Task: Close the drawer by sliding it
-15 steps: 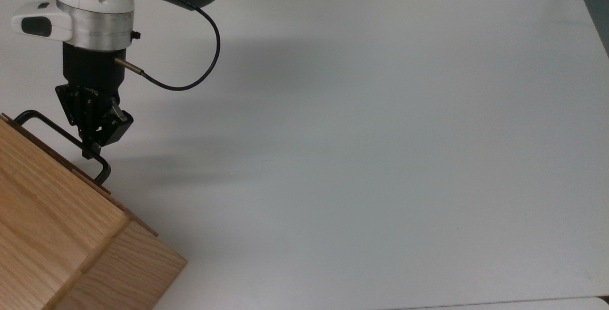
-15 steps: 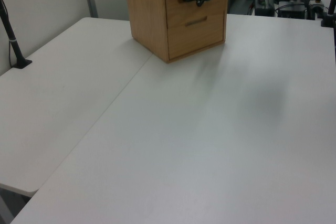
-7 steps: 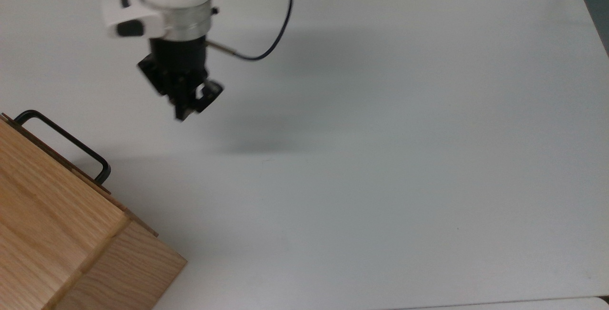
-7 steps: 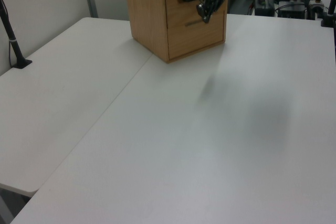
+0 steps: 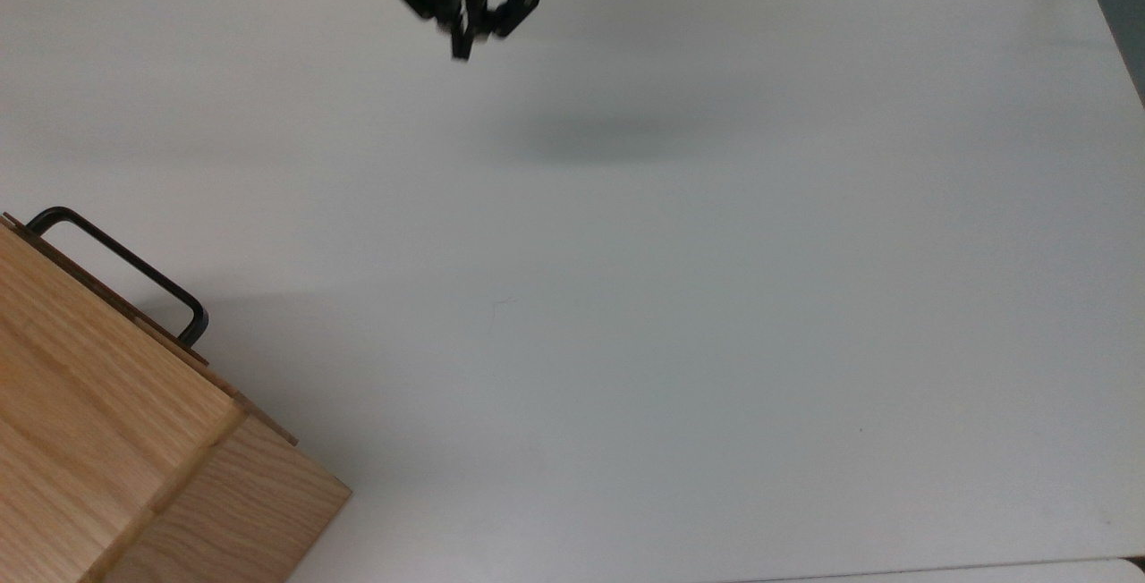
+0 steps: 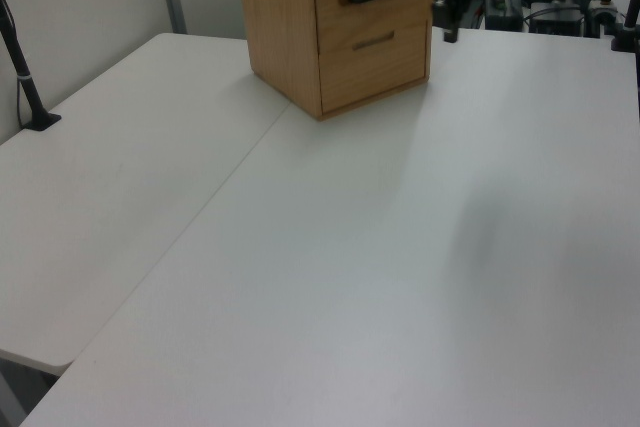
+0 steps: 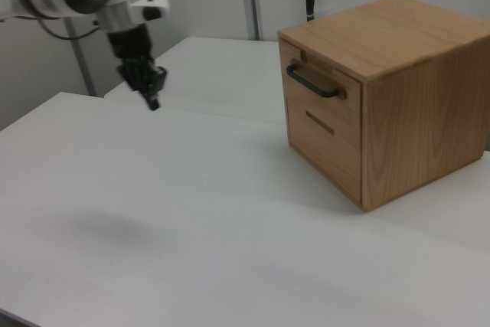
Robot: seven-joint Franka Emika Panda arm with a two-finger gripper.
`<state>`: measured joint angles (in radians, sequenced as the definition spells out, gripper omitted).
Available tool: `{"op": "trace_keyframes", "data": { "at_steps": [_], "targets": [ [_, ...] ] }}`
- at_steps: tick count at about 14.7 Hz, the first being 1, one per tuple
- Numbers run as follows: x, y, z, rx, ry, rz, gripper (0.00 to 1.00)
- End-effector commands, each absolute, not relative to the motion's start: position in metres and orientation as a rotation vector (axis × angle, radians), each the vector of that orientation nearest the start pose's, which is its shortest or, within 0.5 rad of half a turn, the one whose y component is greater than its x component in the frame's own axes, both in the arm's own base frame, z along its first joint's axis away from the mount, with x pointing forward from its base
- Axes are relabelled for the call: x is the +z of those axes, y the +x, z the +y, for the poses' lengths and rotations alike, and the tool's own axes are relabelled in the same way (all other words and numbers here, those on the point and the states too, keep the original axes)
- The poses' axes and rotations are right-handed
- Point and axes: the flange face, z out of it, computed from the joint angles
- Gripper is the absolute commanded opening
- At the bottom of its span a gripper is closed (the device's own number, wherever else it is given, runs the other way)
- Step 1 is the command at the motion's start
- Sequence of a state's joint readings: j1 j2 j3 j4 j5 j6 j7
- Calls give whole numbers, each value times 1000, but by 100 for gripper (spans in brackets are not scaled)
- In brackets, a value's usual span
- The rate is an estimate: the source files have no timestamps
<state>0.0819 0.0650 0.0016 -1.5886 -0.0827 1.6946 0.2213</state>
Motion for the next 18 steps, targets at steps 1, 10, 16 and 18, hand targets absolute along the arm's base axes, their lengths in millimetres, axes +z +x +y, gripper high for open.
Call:
{"op": "trace_keyframes", "data": {
  "at_steps": [1,10,16,18],
  "targets": [
    [589,542,52,-20,-3206,87,3],
    [590,541,51,-1,-3211,81,100],
    [590,541,53,-1,-3210,95,100],
    [590,541,53,1,-3209,98,100]
  ]
}}
